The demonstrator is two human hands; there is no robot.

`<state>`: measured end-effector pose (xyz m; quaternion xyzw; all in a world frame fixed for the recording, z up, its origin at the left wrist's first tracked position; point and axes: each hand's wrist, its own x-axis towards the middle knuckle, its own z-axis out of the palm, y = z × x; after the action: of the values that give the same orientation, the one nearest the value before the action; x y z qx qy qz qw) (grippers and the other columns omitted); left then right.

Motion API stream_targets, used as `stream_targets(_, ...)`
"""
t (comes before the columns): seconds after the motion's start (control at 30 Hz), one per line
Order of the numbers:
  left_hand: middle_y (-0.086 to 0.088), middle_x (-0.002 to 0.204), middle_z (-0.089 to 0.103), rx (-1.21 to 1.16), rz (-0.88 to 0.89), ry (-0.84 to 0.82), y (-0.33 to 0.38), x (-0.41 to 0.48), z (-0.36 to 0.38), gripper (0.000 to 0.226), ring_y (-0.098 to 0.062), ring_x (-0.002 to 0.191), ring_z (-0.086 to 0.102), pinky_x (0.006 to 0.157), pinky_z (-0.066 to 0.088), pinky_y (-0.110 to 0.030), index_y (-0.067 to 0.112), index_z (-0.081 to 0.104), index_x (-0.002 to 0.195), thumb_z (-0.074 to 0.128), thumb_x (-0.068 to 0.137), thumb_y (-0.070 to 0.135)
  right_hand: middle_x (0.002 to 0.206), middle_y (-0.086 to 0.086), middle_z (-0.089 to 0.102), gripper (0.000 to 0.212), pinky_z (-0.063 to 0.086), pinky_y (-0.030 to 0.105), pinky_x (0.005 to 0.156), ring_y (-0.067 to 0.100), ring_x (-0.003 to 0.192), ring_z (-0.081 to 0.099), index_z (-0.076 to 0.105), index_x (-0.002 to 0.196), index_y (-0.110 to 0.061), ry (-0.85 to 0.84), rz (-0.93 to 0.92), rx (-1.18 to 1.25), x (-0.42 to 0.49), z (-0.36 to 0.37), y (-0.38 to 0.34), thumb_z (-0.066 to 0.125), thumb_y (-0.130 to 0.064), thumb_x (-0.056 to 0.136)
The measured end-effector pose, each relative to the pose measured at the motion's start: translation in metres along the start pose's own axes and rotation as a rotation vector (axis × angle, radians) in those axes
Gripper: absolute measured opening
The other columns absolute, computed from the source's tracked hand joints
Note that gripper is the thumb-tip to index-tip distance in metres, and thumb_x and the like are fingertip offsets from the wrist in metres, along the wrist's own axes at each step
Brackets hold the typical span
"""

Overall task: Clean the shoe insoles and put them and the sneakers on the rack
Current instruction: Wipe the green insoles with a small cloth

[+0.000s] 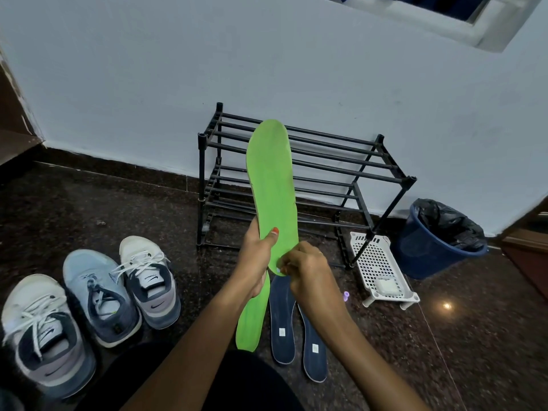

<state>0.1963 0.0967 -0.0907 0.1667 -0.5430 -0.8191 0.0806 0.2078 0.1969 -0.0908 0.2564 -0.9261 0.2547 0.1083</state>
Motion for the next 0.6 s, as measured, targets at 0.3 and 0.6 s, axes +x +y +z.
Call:
stream_targets(0.3, -0.001, 0.108, 0.063, -0.006, -0.004, -0.102, 0.0, -0.006, 0.002, 0.03, -0.021, 0.104, 0.06, 0.091, 0.05, -0.037, 0.02, 0.052, 0.118, 0.043, 0.097, 0.001, 0.082, 0.016, 0.055, 0.019, 0.047, 0.037, 0.058, 0.032, 0.079, 0.055, 0.067, 0.082, 0.005, 0.234, 0.075, 0.021, 0.033, -0.008, 0.009, 0.056, 0.019, 0.075)
stream_targets(0.6, -0.007, 0.116, 0.062, 0.001, -0.014, -0.083, -0.003, -0.004, 0.003, 0.035, -0.023, 0.108, 0.059, 0.088, 0.049, -0.03, 0.012, 0.05, 0.129, 0.043, 0.096, -0.001, 0.083, 0.017, 0.056, 0.012, 0.034, 0.025, 0.064, 0.025, 0.078, 0.051, 0.067, 0.086, 0.006, 0.2, 0.043, 0.026, 0.02, -0.001, 0.001, 0.058, 0.01, 0.08)
